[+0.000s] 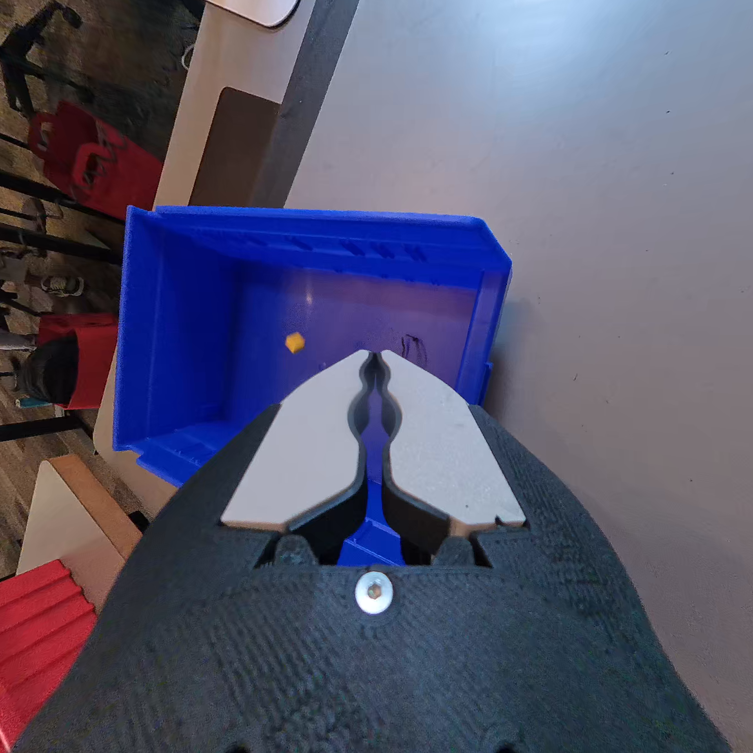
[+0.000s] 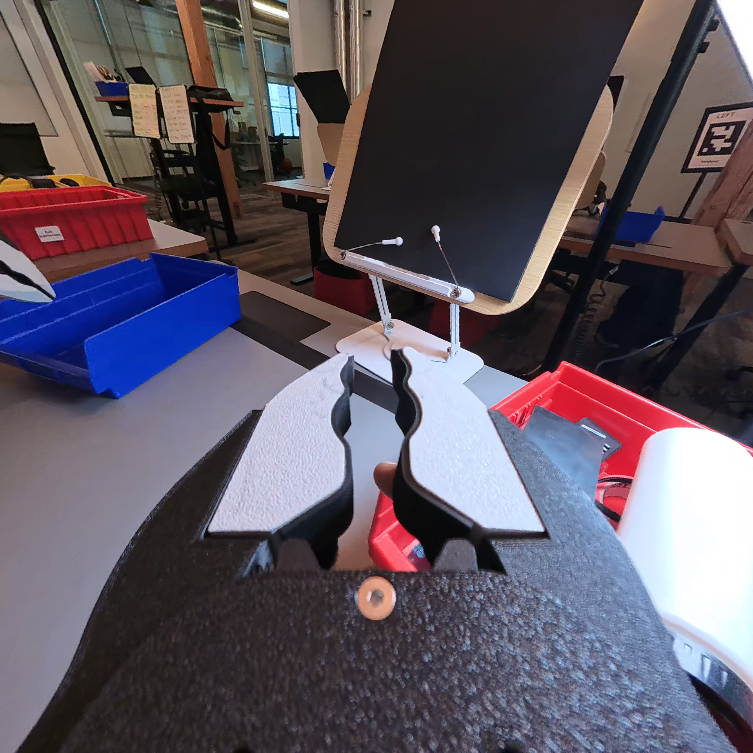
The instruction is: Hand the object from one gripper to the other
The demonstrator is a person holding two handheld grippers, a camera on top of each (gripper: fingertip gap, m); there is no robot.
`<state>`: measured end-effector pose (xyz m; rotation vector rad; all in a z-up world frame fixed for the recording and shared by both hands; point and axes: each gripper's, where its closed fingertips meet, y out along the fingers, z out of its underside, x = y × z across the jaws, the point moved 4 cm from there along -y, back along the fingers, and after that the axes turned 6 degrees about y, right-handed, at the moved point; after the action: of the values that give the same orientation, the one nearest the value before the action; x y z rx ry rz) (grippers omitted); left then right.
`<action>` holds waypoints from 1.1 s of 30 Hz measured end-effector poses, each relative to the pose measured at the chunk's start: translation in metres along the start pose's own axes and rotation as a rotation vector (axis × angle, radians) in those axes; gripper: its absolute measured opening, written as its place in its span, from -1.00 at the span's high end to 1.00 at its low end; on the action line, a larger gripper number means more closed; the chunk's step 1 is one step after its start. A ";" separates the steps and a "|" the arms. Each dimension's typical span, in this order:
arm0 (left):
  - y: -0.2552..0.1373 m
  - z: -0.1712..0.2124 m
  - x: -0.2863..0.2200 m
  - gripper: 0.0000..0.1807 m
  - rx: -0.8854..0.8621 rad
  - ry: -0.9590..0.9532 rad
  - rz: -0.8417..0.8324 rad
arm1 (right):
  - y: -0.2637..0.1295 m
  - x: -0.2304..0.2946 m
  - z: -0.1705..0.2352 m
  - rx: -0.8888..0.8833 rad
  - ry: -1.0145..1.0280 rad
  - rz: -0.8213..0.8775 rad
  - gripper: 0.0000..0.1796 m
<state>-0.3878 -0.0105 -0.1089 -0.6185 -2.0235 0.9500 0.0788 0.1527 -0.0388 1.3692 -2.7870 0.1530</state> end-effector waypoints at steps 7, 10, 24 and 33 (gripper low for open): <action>0.012 0.009 -0.004 0.95 0.021 -0.035 0.039 | 0.002 0.002 0.002 0.008 -0.010 0.000 0.80; 0.020 0.010 -0.018 0.79 0.034 -0.036 0.130 | 0.002 0.001 0.003 0.013 -0.012 0.001 0.80; 0.058 0.047 -0.061 0.71 0.262 0.096 0.258 | 0.009 -0.001 0.013 0.051 -0.017 0.013 0.82; 0.002 -0.003 -0.001 0.67 -0.036 -0.045 0.106 | 0.010 0.000 0.014 0.055 -0.008 0.010 0.82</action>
<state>-0.3848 -0.0094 -0.1099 -0.7365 -2.0682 0.9995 0.0716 0.1574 -0.0534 1.3701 -2.8166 0.2263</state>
